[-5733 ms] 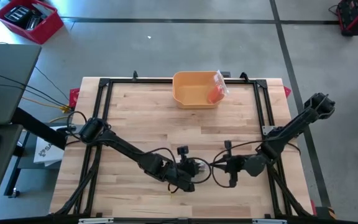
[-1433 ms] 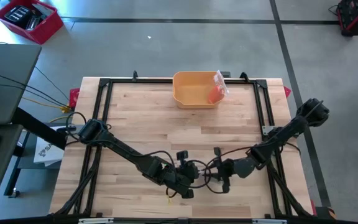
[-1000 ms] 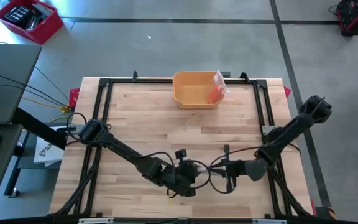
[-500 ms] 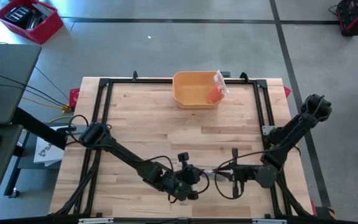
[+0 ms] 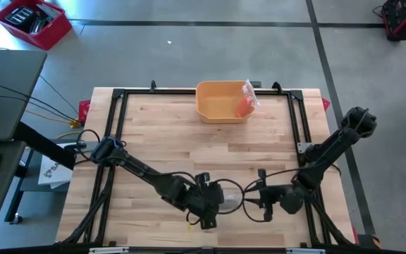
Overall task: Roll bandage
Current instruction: Close the transparent zip bag
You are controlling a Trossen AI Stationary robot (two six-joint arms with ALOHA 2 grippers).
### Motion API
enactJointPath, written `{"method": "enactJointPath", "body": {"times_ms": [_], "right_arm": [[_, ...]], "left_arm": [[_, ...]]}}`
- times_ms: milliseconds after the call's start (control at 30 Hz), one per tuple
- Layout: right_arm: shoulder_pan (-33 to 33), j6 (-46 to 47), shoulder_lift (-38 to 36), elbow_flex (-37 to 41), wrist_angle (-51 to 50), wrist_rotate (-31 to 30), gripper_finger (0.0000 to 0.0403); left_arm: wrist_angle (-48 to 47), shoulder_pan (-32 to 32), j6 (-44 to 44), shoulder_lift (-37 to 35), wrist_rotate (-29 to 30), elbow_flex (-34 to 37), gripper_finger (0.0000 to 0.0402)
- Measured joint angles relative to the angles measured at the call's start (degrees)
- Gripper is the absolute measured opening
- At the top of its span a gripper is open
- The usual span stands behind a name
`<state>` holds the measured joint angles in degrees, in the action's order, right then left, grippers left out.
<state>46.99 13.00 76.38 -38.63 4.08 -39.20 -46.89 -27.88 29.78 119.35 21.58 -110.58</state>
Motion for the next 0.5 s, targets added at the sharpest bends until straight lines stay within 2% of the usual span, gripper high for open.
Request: {"method": "enactJointPath", "body": {"times_ms": [67, 233, 367, 500], "right_arm": [[-1.2, 0.1, 0.0, 0.0, 0.9, 2.7, 0.013], [-4.4, -2.6, 0.0, 0.0, 4.0, 5.7, 0.017], [-8.1, -4.0, 0.0, 0.0, 7.4, 12.4, 0.0171], [-11.9, -4.0, 0.0, 0.0, 7.8, 14.0, 0.0156]], "left_arm": [[-2.7, 0.8, 0.1, 0.3, -2.9, 0.1, 0.0001], [-8.9, 2.0, 0.3, 1.7, -4.3, 0.2, 0.0001], [-9.3, 2.1, 0.1, 1.7, -4.5, 0.2, 0.0001], [-8.9, 2.1, 0.0, 1.7, -4.2, 0.2, 0.0]]}}
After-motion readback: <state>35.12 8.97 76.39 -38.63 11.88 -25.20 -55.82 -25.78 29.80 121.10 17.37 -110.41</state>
